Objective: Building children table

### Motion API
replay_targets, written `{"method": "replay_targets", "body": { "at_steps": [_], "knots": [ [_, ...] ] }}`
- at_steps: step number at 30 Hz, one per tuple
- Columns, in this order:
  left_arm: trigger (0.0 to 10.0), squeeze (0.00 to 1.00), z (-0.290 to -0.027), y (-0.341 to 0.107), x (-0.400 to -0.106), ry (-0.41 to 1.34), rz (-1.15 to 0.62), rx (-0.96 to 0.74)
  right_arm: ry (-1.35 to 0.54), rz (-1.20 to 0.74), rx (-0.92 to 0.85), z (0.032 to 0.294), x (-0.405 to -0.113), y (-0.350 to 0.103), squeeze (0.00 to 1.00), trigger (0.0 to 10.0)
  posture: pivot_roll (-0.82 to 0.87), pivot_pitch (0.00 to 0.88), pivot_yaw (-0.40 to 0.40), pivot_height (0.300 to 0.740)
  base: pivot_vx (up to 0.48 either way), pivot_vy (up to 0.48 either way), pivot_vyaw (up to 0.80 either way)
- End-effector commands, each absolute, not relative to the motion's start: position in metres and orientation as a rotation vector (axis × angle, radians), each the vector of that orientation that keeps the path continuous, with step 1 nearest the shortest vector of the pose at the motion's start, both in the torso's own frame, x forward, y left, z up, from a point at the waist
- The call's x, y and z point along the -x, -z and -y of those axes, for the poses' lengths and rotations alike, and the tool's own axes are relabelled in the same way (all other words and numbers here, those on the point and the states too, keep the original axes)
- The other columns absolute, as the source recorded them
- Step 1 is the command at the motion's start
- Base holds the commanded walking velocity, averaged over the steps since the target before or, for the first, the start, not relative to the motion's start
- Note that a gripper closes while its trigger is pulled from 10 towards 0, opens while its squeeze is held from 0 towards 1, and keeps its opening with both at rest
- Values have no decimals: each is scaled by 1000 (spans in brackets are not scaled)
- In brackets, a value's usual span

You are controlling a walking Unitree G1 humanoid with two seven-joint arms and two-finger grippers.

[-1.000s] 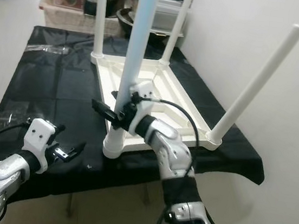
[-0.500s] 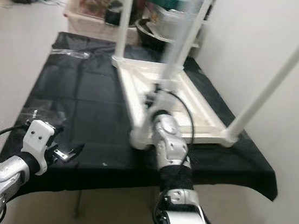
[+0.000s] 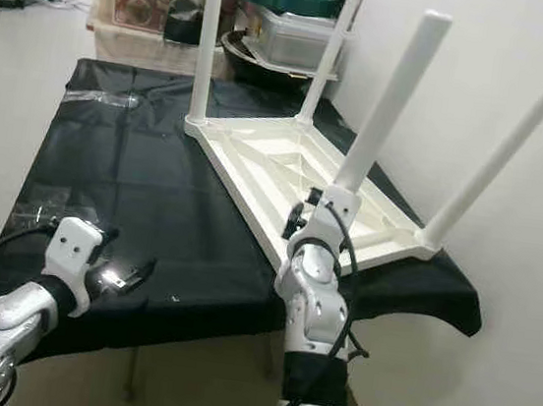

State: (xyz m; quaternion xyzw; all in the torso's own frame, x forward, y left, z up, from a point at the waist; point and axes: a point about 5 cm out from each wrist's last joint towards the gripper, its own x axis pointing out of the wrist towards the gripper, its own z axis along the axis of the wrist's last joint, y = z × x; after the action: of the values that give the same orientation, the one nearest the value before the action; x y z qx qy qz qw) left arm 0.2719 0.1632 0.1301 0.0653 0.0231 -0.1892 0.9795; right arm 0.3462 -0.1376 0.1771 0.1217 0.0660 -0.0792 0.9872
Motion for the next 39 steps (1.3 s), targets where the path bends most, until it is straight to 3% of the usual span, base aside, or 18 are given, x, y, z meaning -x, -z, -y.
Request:
{"method": "replay_targets", "body": {
  "at_steps": [1, 3, 7, 11, 13, 20, 21, 22, 23, 24, 27, 28, 29, 32, 36, 39],
  "knots": [
    [10000, 0, -160, -128, -271, 397, -54, -125, 31, -70, -278, 134, -352, -195, 0, 10000, 127, 0, -160, 740, 0, 0, 0],
    [10000, 0, -160, -128, -271, 396, -53, -125, -26, -46, -289, 133, -352, -201, 0, 10000, 127, 0, -160, 740, 0, 0, 0],
    [10000, 0, -159, -128, -272, 394, -52, -126, -505, 115, -248, 123, -347, -230, 0, 10000, 127, 0, -164, 740, 0, 0, 0],
    [10000, 0, -159, -128, -272, 393, -51, -126, -603, 126, -220, 118, -344, -233, 0, 10000, 138, 0, -173, 740, 0, 0, 0],
    [10000, 0, -157, -129, -273, 392, -49, -123, -803, 97, -125, 90, -342, -225, 0, 10000, 160, 0, -184, 740, 0, 0, 0],
    [10000, 0, -156, -129, -271, 395, -49, -122, -942, 32, 32, 59, -345, -201, 0, 10000, 179, 0, -187, 740, 0, 0, 0],
    [10000, 0, -158, -129, -271, 395, -50, -125, -943, 11, 75, 57, -347, -195, 0, 9059, 176, 0, -183, 740, 0, 0, 0],
    [10000, 0, -161, -129, -270, 395, -52, -127, -912, -17, 102, 56, -351, -191, 0, 5765, 171, 0, -178, 740, 0, 0, 0],
    [10000, 0, -162, -129, -270, 395, -53, -129, -856, -43, 120, 60, -356, -187, 0, 3725, 171, 0, -178, 740, 0, 0, 0],
    [10000, 0, -162, -129, -270, 397, -55, -130, -722, -76, 99, 69, -366, -184, 0, 0, 163, 0, -174, 740, 0, 0, 0],
    [10000, 0, -162, -128, -270, 400, -55, -131, -578, -111, 76, 80, -374, -180, 0, 0, 163, 0, -174, 740, 0, 0, 0],
    [10000, 0, -161, -128, -271, 403, -55, -131, -349, -146, 4, 100, -383, -176, 0, 0, 155, 0, -170, 740, 0, 0, 0],
    [10000, 0, -161, -128, -271, 403, -55, -131, -349, -146, 4, 100, -383, -176, 0, 0, 155, 0, -170, 740, 0, 0, 0],
    [10000, 0, -157, -128, -273, 410, -54, -130, 142, -244, -142, 149, -383, -157, 0, 0, 146, 0, -163, 740, 0, 0, 0],
    [10000, 0, -157, -128, -273, 413, -55, -129, 254, -246, -163, 157, -374, -151, 0, 0, 139, 0, -157, 740, 0, 0, 0],
    [10000, 0, -157, -126, -272, 423, -61, -129, 435, -289, -175, 156, -343, -139, 0, 0, 126, 0, -146, 740, 0, 0, 0]
  ]
}}
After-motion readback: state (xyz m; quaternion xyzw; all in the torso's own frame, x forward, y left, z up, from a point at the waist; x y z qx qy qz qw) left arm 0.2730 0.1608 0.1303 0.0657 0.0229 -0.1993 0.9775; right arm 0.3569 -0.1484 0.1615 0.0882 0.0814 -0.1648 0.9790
